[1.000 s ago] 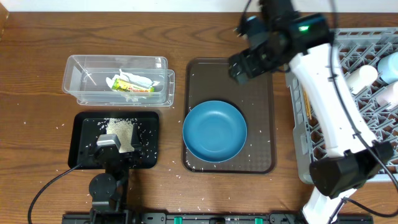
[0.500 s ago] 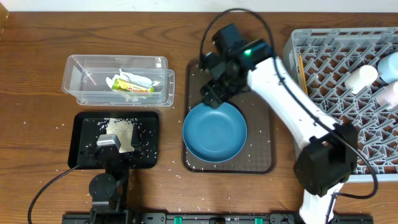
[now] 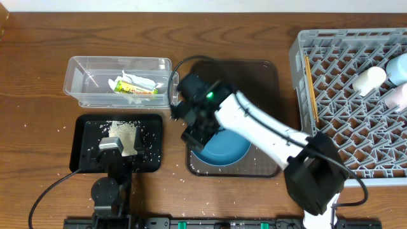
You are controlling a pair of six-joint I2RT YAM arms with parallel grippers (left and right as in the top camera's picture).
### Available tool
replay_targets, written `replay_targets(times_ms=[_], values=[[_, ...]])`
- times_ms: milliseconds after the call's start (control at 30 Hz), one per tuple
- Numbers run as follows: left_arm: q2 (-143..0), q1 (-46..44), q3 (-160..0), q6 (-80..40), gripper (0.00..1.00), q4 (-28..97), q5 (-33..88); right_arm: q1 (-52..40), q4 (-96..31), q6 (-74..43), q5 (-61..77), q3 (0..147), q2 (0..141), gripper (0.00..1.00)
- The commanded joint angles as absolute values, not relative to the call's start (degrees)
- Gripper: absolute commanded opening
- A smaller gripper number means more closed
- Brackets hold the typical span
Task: Sort waste into correct bins and load items into the dishwasher rack
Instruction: 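Reach the right gripper to the blue plate's rim and grasp it, then lift the blue plate off the brown tray toward the grey rack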
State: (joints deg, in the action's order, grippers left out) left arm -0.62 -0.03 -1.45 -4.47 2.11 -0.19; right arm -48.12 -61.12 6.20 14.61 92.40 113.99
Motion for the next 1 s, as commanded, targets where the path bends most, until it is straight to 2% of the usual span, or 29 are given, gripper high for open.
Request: replay_targets(times_ms=[0, 200, 467, 667, 967], values=[[-0.23, 0.25, -0.23, -4.14, 0.89, 4.08, -1.1, -51.7, -59.88, 2.44, 4.27, 90.21, 114.04, 0.62], [-0.23, 0.25, -0.23, -4.14, 0.89, 4.08, -1.1, -54.65, -55.46, 0.03, 2.81, 85.67, 114.04, 0.59], [-0.23, 0.25, -0.23, -4.14, 0.89, 4.08, -1.1, -54.78, -54.54, -3.18, 3.01, 83.74, 114.04, 0.4], [-0.23, 0.25, -0.23, -4.14, 0.89, 4.08, -1.1, -54.83, -51.83, -4.93, 3.01, 80.71, 114.04, 0.34], [-0.23, 0.25, -0.23, -4.14, 0.89, 4.08, -1.1, -54.83, -50.13, -8.58, 3.14, 79.75, 114.02, 0.19]])
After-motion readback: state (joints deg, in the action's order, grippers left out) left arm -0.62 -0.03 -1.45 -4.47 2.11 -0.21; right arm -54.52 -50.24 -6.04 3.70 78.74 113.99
